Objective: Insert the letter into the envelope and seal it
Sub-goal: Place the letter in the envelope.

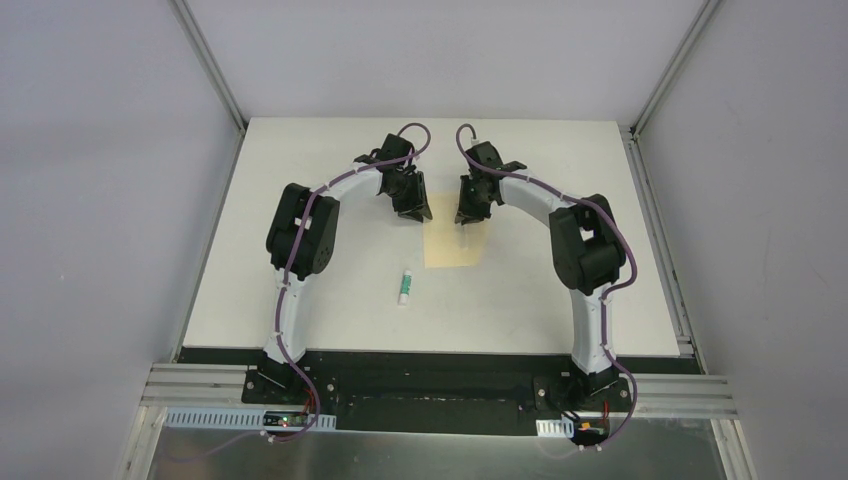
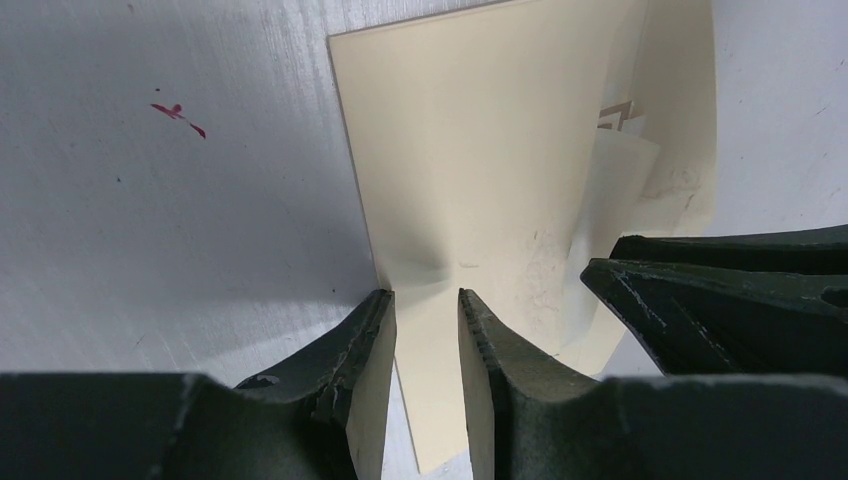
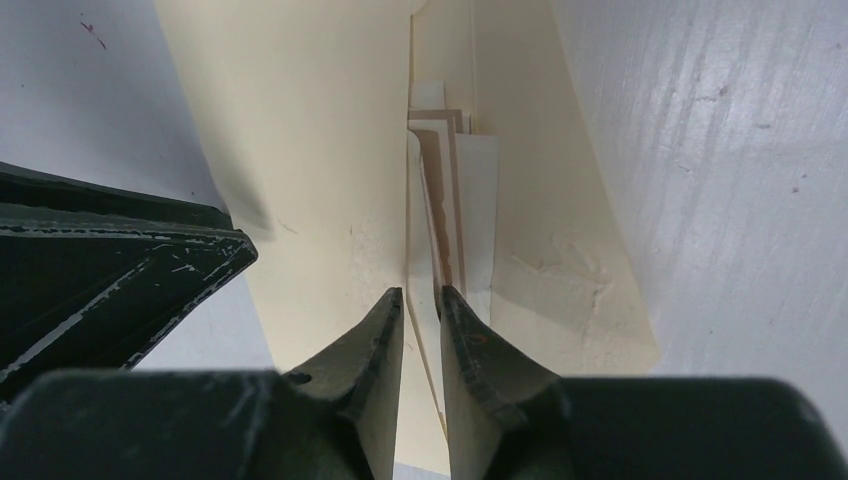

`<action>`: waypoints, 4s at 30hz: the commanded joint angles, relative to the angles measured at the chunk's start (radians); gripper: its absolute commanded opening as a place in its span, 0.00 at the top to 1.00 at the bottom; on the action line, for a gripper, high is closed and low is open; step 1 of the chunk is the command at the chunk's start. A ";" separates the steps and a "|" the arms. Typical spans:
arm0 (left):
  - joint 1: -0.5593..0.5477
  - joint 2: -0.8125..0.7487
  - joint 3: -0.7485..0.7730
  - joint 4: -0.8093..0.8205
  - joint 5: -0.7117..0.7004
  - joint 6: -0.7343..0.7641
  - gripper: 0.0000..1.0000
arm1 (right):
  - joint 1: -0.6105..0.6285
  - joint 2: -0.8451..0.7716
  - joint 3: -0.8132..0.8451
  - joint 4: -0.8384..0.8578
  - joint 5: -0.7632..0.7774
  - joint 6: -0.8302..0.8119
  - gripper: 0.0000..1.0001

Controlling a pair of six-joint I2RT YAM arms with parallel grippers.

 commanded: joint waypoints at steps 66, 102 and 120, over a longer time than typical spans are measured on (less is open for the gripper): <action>0.009 0.019 0.037 0.004 0.005 -0.002 0.69 | -0.016 -0.036 0.057 -0.071 0.119 -0.002 0.73; 0.009 0.038 0.056 0.006 0.019 -0.013 0.69 | -0.013 0.037 0.073 -0.037 0.053 0.022 0.77; 0.009 0.004 0.050 0.025 0.009 -0.008 0.64 | -0.029 -0.113 0.094 -0.078 0.058 -0.010 0.68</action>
